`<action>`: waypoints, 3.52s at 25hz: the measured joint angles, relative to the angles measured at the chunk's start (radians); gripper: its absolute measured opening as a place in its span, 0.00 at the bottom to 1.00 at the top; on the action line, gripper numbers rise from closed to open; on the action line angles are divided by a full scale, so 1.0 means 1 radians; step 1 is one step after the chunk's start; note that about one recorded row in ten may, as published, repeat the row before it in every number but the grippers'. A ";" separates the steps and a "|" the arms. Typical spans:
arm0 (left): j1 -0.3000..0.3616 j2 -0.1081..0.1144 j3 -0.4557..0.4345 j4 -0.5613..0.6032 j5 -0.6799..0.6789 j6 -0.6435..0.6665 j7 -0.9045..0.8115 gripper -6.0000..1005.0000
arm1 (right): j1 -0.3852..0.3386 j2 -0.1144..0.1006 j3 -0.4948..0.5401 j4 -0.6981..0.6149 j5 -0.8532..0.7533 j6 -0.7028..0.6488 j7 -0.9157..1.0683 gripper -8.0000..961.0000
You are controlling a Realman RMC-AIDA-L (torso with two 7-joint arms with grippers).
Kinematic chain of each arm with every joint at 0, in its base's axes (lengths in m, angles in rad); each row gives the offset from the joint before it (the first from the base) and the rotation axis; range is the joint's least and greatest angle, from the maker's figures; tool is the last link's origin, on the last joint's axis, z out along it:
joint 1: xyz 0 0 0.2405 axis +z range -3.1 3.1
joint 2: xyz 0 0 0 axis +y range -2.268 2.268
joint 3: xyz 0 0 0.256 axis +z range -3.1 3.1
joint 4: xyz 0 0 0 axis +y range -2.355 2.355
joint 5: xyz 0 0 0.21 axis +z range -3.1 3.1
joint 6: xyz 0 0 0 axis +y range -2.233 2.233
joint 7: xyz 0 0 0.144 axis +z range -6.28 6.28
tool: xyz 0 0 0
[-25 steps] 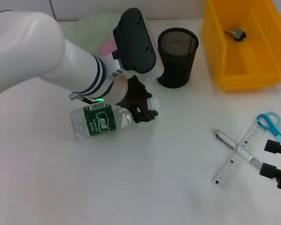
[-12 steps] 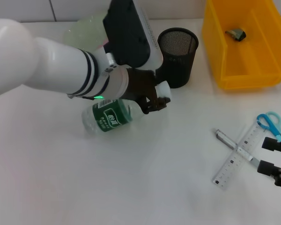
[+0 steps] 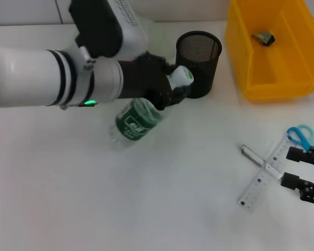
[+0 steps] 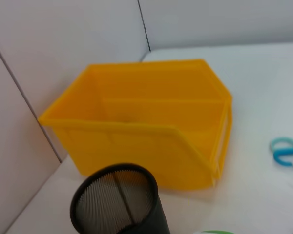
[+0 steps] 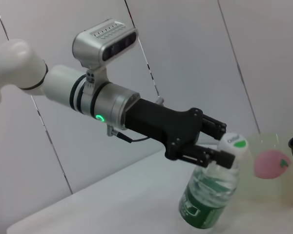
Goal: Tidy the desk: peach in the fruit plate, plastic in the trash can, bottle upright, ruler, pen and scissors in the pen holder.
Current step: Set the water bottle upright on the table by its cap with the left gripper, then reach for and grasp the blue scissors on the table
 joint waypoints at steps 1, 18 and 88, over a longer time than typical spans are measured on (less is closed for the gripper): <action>0.013 0.000 -0.024 -0.001 -0.062 0.001 0.040 0.44 | 0.002 0.000 -0.001 0.002 0.000 0.001 0.000 0.70; 0.136 0.001 -0.218 -0.196 -0.734 0.071 0.560 0.44 | 0.023 0.008 -0.003 0.006 0.000 0.012 -0.002 0.70; 0.083 0.063 -0.560 -0.902 -0.723 0.780 1.094 0.80 | 0.201 -0.011 0.055 -0.428 -0.069 0.017 0.679 0.70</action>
